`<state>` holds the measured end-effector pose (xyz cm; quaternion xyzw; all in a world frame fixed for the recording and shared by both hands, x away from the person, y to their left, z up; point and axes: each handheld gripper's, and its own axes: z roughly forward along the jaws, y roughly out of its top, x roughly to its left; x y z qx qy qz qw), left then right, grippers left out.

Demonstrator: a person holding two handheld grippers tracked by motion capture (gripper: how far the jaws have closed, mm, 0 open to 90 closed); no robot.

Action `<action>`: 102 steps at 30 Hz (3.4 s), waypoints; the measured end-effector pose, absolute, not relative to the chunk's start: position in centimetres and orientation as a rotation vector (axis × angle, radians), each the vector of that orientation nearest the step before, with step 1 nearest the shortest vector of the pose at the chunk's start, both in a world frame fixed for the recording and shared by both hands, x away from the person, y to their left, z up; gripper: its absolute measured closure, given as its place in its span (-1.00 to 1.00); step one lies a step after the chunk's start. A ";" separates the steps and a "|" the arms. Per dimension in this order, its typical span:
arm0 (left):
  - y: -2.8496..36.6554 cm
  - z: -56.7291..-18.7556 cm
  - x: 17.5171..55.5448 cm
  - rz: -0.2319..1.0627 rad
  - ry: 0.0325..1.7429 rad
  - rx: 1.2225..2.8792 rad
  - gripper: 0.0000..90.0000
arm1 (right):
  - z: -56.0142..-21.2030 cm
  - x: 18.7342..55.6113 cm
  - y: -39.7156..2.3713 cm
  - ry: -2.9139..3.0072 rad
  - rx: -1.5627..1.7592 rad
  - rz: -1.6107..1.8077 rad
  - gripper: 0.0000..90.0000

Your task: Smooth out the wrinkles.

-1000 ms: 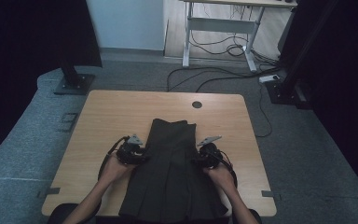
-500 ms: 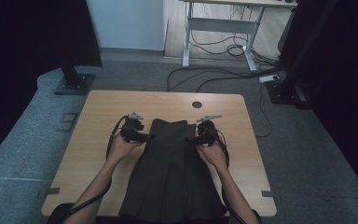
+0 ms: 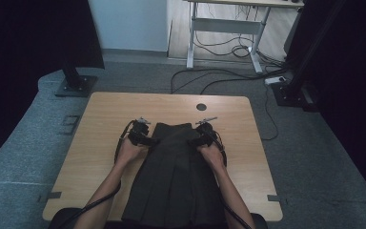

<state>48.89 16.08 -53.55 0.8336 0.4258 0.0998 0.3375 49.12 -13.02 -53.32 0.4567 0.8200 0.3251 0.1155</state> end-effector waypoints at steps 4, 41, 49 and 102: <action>16.1 -53.8 49.0 0.269 1.100 2.193 -0.55 | -53.7 49.2 -12.8 2.430 1.290 0.964 -0.32; 14.8 -50.6 49.0 0.267 0.937 2.175 0.77 | -50.4 48.7 -12.0 2.475 1.225 0.983 0.73; 15.0 -47.9 50.6 0.325 0.937 2.104 0.85 | -47.8 49.9 -11.9 2.421 1.194 1.009 0.73; 14.5 -37.1 47.3 0.693 0.697 1.925 0.89 | -38.3 47.1 -13.6 2.138 0.957 1.227 0.74</action>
